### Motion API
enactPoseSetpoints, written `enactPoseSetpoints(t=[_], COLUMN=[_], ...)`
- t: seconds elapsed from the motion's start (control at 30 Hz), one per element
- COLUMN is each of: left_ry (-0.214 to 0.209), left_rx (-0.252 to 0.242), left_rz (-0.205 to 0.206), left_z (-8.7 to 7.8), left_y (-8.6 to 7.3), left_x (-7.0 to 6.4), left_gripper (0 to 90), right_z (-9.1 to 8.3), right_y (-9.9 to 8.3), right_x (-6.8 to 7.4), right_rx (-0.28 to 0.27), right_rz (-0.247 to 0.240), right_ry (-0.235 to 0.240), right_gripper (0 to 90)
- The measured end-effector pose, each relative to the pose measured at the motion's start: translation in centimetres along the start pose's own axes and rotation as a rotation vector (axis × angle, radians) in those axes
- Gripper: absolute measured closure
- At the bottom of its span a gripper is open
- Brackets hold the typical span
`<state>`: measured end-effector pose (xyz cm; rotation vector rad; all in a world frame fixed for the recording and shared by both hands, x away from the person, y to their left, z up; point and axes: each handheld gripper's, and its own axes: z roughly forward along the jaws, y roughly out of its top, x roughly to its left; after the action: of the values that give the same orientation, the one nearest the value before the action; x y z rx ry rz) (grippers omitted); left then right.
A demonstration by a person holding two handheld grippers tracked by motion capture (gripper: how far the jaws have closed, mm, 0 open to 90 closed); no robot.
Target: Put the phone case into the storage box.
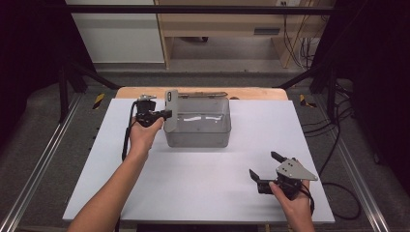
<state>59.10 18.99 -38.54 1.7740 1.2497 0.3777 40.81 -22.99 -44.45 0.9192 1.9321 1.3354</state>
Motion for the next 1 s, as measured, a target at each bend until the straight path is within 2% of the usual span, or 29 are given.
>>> enactPoseSetpoints(t=[0.77,1.0], left_ry=[-0.006,-0.02], left_rx=[0.03,0.039], left_rz=[0.008,-0.001], left_z=[0.52,0.88], left_y=[-0.73,-0.93], left_x=[-0.03,-0.11], left_gripper=[81.0,81.0], right_z=[0.07,0.06], right_y=[-0.05,-0.05], right_x=[0.04,0.03], right_rx=[0.006,0.006], right_rz=[-0.002,-0.002], right_ry=[0.001,0.001], right_gripper=[4.9,4.9])
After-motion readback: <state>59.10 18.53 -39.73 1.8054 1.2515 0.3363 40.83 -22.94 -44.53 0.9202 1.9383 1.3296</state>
